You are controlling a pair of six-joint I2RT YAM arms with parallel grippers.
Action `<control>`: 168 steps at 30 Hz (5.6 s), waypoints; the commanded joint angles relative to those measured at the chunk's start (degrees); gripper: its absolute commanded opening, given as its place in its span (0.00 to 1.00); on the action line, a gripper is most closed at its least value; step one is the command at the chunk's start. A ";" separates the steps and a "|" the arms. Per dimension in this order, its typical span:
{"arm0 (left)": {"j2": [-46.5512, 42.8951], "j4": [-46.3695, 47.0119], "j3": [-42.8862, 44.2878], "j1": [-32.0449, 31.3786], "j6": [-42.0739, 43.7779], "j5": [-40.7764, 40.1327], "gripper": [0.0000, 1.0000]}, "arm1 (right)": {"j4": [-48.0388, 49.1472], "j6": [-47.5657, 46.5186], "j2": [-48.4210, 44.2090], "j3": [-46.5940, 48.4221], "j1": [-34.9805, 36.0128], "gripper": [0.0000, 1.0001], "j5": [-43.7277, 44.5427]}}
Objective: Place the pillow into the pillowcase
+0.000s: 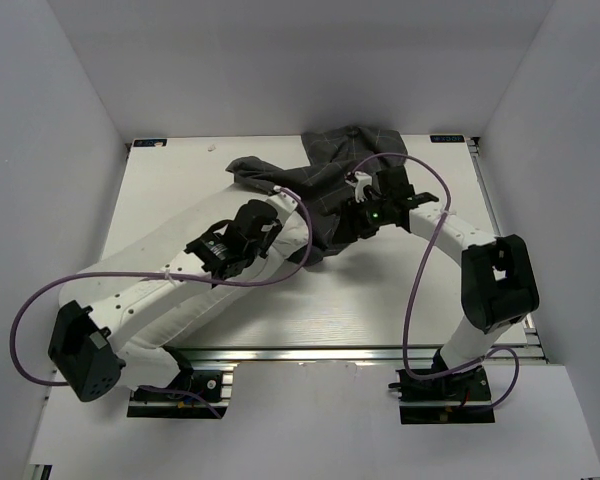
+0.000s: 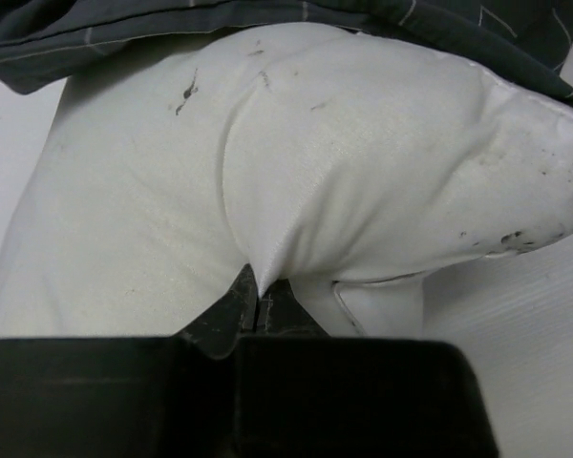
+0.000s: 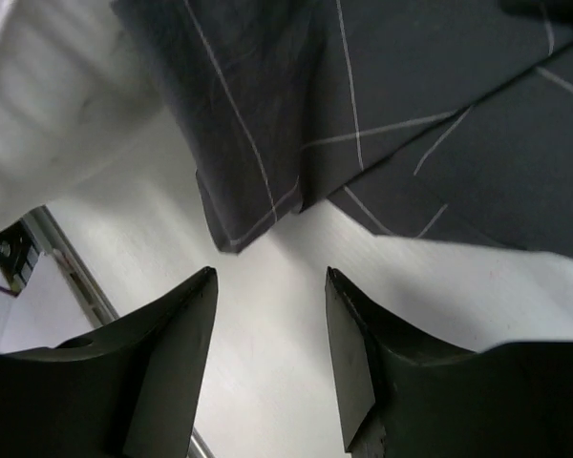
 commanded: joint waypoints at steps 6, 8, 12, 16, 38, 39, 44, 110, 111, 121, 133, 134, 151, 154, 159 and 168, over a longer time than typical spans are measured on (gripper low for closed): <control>-2.81 -2.30 -1.76 1.33 -3.22 -2.82 0.00 | 5.25 3.23 5.37 6.91 5.24 0.54 3.58; -2.89 -1.95 -1.59 1.77 -2.96 -2.47 0.00 | 5.43 3.32 7.65 8.48 6.12 0.54 4.02; -3.07 -1.69 -1.58 3.09 -2.78 -2.03 0.00 | 4.20 3.32 10.91 11.74 7.70 0.52 8.40; -3.68 -1.16 -2.55 4.41 -2.61 -1.24 0.00 | 4.29 1.22 11.62 12.27 7.71 0.40 10.70; 6.95 11.94 0.26 9.24 -2.87 0.34 0.00 | -8.98 -10.56 -8.69 14.91 10.95 0.00 -2.31; 7.04 12.29 0.52 9.77 -3.04 0.52 0.00 | -9.77 -11.96 -8.69 14.56 11.13 0.00 -1.95; 5.11 12.90 1.67 11.27 -4.54 1.22 0.00 | -15.92 -16.98 -7.54 12.63 11.22 0.00 2.08; -15.29 -0.55 -0.18 12.23 -22.21 1.13 0.70 | -28.60 -26.61 -7.46 34.67 10.35 0.58 -4.70; -14.85 0.24 -0.27 12.23 -21.34 2.35 0.70 | -25.98 -24.30 -6.67 35.90 9.99 0.58 0.46; -7.38 8.33 -1.49 12.41 -19.83 9.57 0.70 | -15.76 -11.10 3.96 37.59 14.73 0.59 13.50; -7.38 14.13 -10.29 12.67 -25.02 13.27 0.36 | -12.94 -14.96 10.73 37.85 18.87 0.56 23.98; -7.29 14.48 -10.64 12.76 -25.11 13.26 0.36 | -13.20 -14.96 10.74 37.94 18.87 0.56 23.72; -6.76 16.68 -13.01 13.20 -26.86 14.14 0.34 | -13.82 -14.70 12.58 34.77 21.15 0.45 25.29; -6.67 16.95 -13.71 13.38 -27.13 14.41 0.33 | -13.56 -15.23 12.50 34.25 21.15 0.28 26.79; -6.23 18.79 -15.73 13.73 -27.30 15.11 0.19 | -14.08 -15.50 11.01 34.07 21.15 0.00 25.65; -3.51 25.30 -20.92 15.75 -28.10 17.92 0.08 | -17.77 -8.66 7.31 42.06 22.38 0.00 14.07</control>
